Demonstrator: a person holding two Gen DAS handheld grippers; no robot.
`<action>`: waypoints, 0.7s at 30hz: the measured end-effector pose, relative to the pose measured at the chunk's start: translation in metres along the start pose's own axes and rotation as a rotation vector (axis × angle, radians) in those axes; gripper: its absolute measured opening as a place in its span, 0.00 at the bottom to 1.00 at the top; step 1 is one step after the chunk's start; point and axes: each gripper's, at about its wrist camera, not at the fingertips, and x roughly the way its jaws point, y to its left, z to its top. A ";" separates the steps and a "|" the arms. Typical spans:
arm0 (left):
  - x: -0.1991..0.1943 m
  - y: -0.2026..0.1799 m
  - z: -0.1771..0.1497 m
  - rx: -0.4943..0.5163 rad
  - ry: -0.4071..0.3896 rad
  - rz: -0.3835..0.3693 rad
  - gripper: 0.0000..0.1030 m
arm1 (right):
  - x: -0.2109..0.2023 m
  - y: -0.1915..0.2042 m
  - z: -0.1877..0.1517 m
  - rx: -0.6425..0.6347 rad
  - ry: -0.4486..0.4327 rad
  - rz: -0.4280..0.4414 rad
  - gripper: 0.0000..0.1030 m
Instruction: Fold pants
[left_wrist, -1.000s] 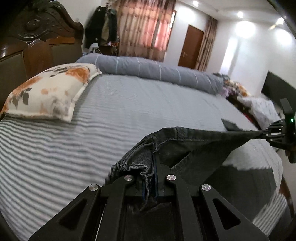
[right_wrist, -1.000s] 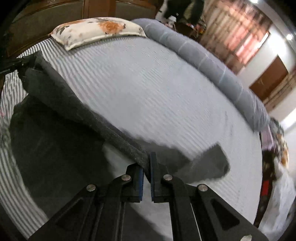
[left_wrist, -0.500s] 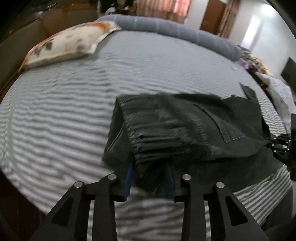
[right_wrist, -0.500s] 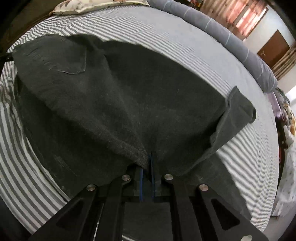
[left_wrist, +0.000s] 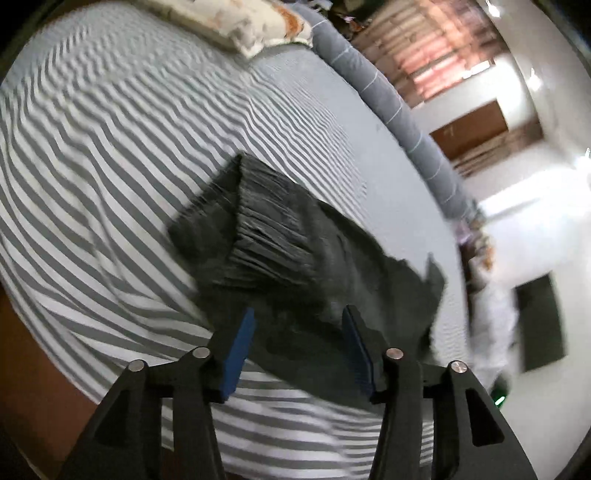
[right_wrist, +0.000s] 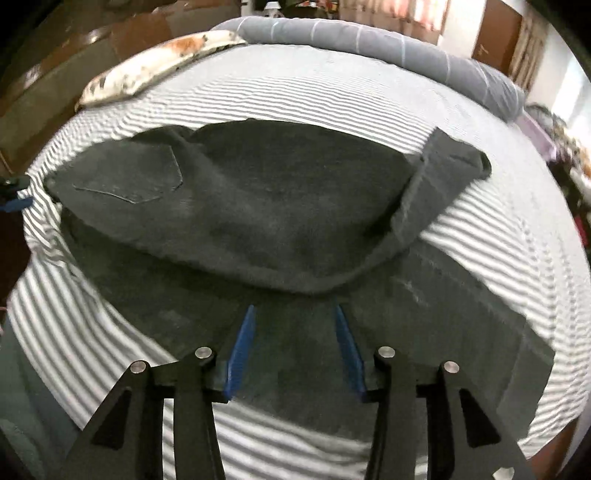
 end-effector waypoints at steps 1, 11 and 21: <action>0.004 0.000 0.000 -0.036 0.004 -0.024 0.52 | -0.002 -0.003 -0.003 0.023 0.010 0.026 0.45; 0.034 0.013 0.016 -0.254 -0.025 -0.042 0.53 | 0.022 -0.044 0.004 0.448 0.106 0.287 0.49; 0.047 0.014 0.025 -0.255 -0.060 0.005 0.43 | 0.062 -0.081 0.042 0.647 0.155 0.048 0.50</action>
